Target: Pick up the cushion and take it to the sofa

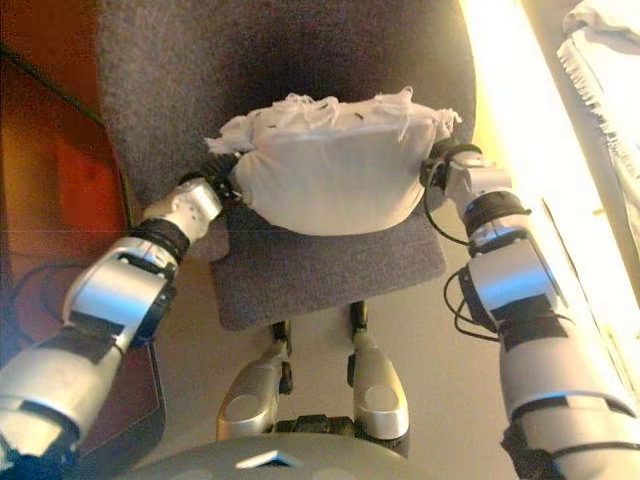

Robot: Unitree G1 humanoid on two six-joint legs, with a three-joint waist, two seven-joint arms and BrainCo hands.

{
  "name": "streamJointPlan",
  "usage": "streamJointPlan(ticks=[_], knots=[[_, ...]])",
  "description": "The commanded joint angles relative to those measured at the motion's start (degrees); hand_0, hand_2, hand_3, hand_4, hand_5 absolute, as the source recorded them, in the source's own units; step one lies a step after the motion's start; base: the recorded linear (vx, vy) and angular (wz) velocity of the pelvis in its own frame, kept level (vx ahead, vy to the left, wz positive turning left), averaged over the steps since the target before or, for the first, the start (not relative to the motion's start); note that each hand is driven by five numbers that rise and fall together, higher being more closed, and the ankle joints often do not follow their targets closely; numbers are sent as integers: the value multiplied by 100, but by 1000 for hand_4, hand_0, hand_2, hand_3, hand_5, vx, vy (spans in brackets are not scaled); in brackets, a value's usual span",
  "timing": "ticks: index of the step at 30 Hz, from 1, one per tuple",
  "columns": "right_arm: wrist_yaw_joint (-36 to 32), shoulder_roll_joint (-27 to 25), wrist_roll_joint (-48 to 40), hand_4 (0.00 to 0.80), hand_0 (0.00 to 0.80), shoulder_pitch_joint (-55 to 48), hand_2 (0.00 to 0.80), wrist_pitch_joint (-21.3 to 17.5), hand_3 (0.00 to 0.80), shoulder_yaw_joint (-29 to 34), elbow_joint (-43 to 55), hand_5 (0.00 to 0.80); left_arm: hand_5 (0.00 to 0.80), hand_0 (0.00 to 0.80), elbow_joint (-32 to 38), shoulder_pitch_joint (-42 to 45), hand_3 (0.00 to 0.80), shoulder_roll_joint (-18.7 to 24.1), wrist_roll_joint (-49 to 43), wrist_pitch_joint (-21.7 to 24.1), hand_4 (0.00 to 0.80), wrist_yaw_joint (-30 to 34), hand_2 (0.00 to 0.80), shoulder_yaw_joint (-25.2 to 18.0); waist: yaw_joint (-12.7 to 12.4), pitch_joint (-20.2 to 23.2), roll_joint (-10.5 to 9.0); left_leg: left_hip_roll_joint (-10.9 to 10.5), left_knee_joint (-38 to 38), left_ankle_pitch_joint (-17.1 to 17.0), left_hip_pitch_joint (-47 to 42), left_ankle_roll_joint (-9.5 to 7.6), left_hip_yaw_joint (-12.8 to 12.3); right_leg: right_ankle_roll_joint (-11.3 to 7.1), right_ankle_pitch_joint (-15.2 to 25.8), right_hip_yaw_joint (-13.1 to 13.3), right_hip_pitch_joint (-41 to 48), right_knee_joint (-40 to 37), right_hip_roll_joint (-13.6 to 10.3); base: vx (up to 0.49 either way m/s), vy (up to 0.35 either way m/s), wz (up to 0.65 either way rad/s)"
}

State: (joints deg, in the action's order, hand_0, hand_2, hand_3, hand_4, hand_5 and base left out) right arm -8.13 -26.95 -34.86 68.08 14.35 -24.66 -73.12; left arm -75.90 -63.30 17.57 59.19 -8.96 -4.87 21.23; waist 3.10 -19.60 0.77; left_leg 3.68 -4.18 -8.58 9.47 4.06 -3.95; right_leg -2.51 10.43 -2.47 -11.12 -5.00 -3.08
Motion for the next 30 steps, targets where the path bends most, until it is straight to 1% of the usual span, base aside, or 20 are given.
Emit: streamJointPlan(ticks=[1,5,7,9,11,13,14,15,16,17,19,20,21,22,24,26,27,29,30], knots=[[250,209,-35,800,800,966,800,-223,800,-402,-272,800,0,0,-406,-1010,0,55,291,-47,0,-219,0,82,-171,-390,-205,-126,637,723,379,224,241,-432,-662,-15,-411,637,-347,3,63,3],[596,91,-4,800,800,1138,800,-330,800,-432,-265,800,0,0,-397,-1161,0,151,525,-26,0,-478,0,96,-165,-442,-135,-157,643,671,511,229,253,-443,-664,-56,-585,719,-376,11,77,6],[1024,-46,-172,0,0,1210,0,-515,0,-416,-256,0,0,0,-459,-1245,0,308,672,3,0,-612,0,79,-165,-477,-91,-163,646,695,526,227,266,-455,-724,-89,-635,791,-398,53,57,8],[1374,-167,-313,0,0,1265,0,-782,0,-367,-202,0,0,0,-481,-1268,0,469,721,37,0,-691,0,74,-163,-483,-66,-168,650,678,582,232,266,-459,-727,-105,-720,833,-414,21,63,3],[1684,-396,-463,0,0,1354,0,-900,0,-333,-142,0,0,0,-507,-1252,0,703,895,85,0,-611,0,56,-153,-495,-31,-178,657,662,655,225,259,-462,-731,-107,-820,873,-426,12,79,0],[1938,-622,-640,0,0,1425,0,-1107,0,-297,-99,0,0,0,-488,-1194,0,937,797,342,0,-604,0,34,-152,-508,-4,-177,657,659,706,216,245,-460,-750,-109,-900,920,-430,2,64,0],[1964,-638,-642,0,0,1430,0,-1124,0,-289,-92,0,0,0,-482,-1187,0,959,789,355,0,-608,0,29,-150,-512,-7,-182,659,618,734,215,242,-455,-709,-107,-926,918,-433,-3,59,-2],[2116,-914,-710,0,0,1418,0,-1280,0,-261,-65,0,0,0,-407,-1105,0,1219,757,512,0,-643,0,60,-155,-496,5,-183,637,613,753,214,226,-456,-722,-129,-951,923,-438,20,50,-1],[2264,-1056,-756,0,0,1409,0,-1397,0,-237,-54,0,0,0,-381,-1060,0,1332,878,610,0,-720,0,42,-160,-485,14,-180,623,651,746,208,221,-459,-772,-144,-956,939,-437,12,61,0],[2393,-1203,-800,0,0,1403,0,-1447,0,-216,-44,0,0,0,-375,-1017,0,1472,917,594,0,-785,0,7,-160,-488,12,-185,619,607,786,203,203,-453,-732,-160,-994,935,-443,1,42,1],[2651,-1465,-957,0,0,1373,0,-1518,0,-190,-22,0,0,0,-438,-959,0,1739,1032,567,0,-944,0,-38,-151,-474,12,-190,650,625,814,194,188,-448,-752,-182,-1031,976,-449,0,37,0],[2713,-1610,-983,0,0,1332,0,-1548,0,-125,-11,0,0,0,-473,-904,0,1892,1018,600,0,-994,0,-100,-146,-456,14,-191,671,676,812,192,184,-449,-804,-190,-1038,1001,-449,-1,37,1],[2760,-1740,-936,0,0,1289,0,-1596,0,-55,16,0,0,0,-475,-854,0,2045,859,625,0,-1037,0,-154,-139,-453,7,-193,693,639,854,188,166,-439,-762,-197,-1076,1007,-459,28,36,1],[2807,-1870,-980,0,0,1224,0,-1666,0,-18,81,0,0,0,-435,-776,0,2193,716,641,0,-1027,0,-170,-141,-432,9,-187,724,700,844,185,154,-440,-825,-210,-1074,1044,-459,-23,32,-3],[2809,-2151,-1043,0,0,1075,0,-1759,0,112,197,0,0,0,-326,-603,0,2439,719,707,0,-948,0,-259,-139,-398,10,-206,762,672,906,167,145,-416,-790,-215,-1130,1057,-468,-13,31,-11],[2840,-2505,-1091,0,0,792,0,-1916,0,336,180,0,0,0,-223,-266,0,2739,472,860,0,-980,0,-423,-157,-361,43,-223,785,702,907,158,128,-405,-819,-236,-1133,1076,-485,23,39,-17],[2769,-2677,-1150,0,0,512,0,-1993,0,526,197,0,0,0,-115,3,0,2874,302,1067,0,-1150,0,-526,-170,-309,60,-234,780,767,850,155,135,-408,-893,-253,-1077,1088,-488,15,32,-13],[2773,-2910,-1252,0,0,-37,0,-2114,0,989,268,0,0,0,153,486,0,3080,23,1200,0,-1419,0,-829,-187,-272,59,-255,775,743,846,153,138,-389,-869,-276,-1049,1064,-503,-13,20,-4],[2794,-3034,-1208,0,0,-461,0,-2154,0,1312,288,0,0,0,316,847,0,3173,14,1242,0,-1537,0,-1049,-204,-239,59,-267,772,766,814,148,139,-385,-890,-295,-1008,1060,-515,0,0,0]])
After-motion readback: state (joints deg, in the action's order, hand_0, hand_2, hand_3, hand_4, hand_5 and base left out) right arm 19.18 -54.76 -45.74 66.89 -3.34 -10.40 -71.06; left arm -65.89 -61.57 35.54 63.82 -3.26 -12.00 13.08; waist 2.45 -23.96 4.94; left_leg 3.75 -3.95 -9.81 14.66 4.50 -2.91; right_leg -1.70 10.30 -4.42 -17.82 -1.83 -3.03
